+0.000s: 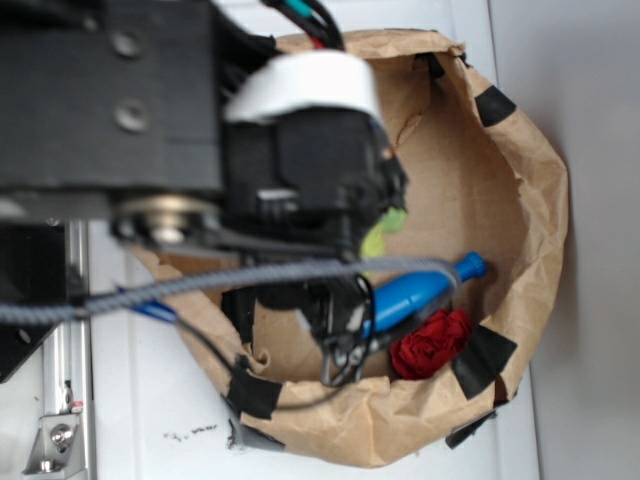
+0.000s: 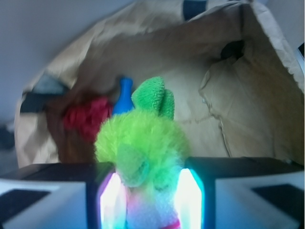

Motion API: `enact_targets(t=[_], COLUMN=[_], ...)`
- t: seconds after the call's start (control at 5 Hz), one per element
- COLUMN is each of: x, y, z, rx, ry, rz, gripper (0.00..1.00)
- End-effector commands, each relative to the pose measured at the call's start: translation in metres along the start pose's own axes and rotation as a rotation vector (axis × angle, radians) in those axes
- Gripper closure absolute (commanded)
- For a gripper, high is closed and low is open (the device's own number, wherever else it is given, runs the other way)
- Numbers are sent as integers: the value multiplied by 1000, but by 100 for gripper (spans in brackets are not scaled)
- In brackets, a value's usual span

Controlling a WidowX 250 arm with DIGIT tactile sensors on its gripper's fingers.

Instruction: Grab the green animal.

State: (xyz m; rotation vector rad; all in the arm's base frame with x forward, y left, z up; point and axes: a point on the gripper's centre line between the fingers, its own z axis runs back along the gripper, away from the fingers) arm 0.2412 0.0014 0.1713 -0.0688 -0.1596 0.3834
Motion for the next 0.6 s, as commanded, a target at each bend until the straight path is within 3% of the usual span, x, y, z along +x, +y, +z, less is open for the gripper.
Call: enact_targets(t=[0.0, 0.4], x=[-2, -11], y=[45, 41], z=[14, 25], rx=[1, 32], ry=[115, -41], rz=[71, 149], gripper=[100, 100])
